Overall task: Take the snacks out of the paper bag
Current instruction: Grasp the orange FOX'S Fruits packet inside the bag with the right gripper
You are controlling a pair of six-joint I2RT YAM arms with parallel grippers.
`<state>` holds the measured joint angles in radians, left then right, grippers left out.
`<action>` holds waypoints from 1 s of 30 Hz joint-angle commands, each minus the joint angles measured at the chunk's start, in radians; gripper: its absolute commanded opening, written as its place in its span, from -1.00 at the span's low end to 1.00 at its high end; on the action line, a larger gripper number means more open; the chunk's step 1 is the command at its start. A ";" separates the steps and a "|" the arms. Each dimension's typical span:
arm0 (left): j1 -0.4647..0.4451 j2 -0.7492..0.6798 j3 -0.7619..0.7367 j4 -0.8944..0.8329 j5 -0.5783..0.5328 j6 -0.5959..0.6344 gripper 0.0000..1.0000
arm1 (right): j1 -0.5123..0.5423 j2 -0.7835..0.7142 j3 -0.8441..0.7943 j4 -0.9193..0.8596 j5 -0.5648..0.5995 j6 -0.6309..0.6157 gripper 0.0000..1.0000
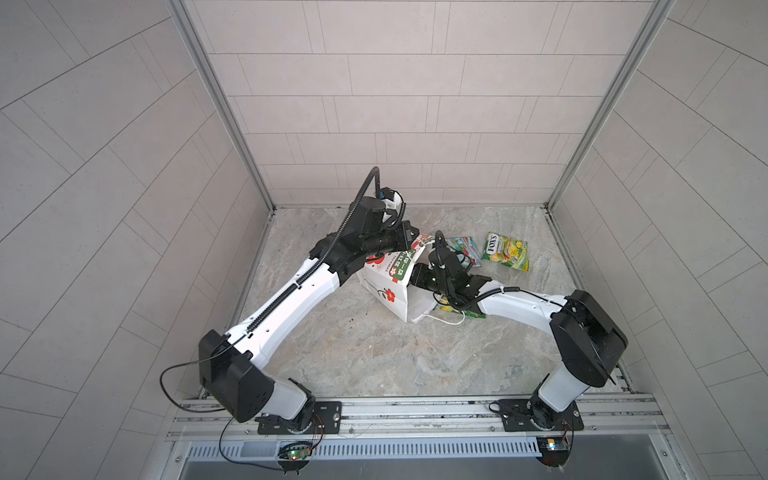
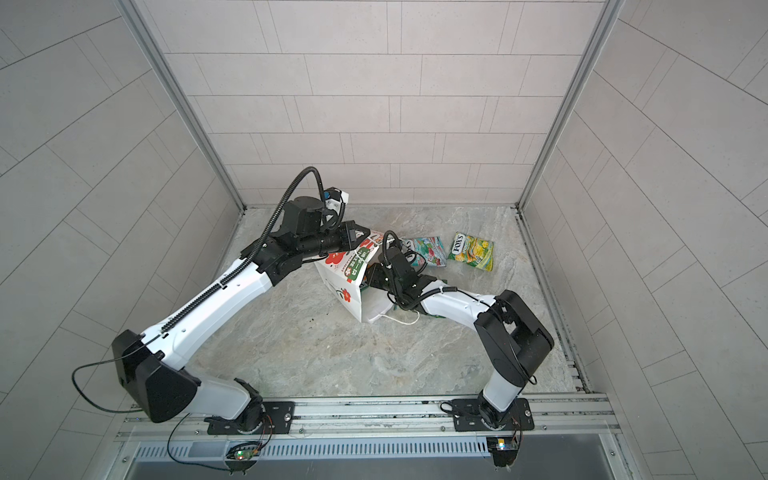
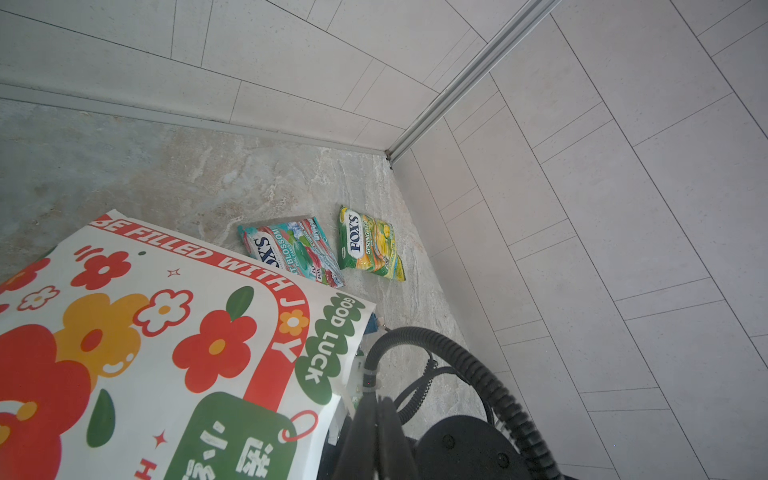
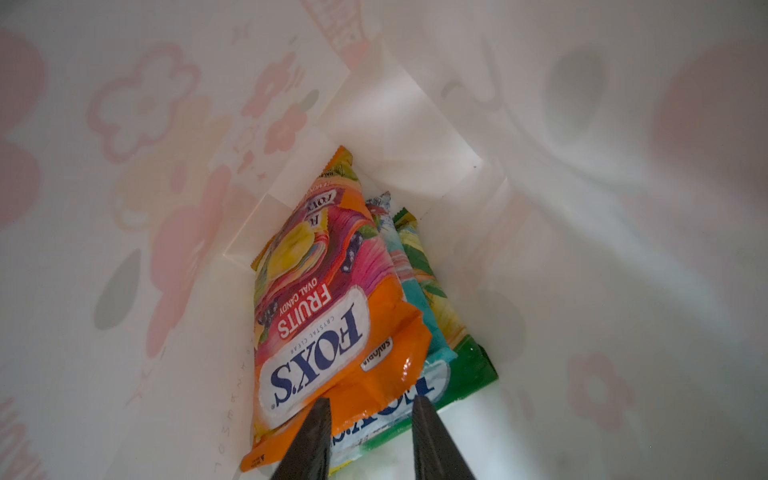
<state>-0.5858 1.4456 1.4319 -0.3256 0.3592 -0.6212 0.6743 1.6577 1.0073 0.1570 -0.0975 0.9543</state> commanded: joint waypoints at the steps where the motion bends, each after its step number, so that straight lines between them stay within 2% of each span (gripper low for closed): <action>1: -0.002 -0.009 0.015 0.017 0.010 0.001 -1.00 | 0.003 0.012 0.026 0.016 0.077 0.005 -0.32; 7: -0.002 -0.007 0.015 0.016 0.011 0.003 -1.00 | 0.002 0.033 0.035 0.012 0.118 -0.007 -0.32; 25: -0.002 -0.020 0.008 0.009 0.013 0.005 -1.00 | 0.002 0.120 0.105 0.020 0.043 -0.025 -0.30; 30: -0.002 -0.025 0.005 0.006 0.012 0.003 -1.00 | 0.003 0.146 0.127 0.022 -0.019 -0.014 -0.30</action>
<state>-0.5858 1.4456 1.4319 -0.3264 0.3634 -0.6209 0.6739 1.7859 1.1130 0.1722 -0.0746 0.9325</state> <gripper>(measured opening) 0.060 0.351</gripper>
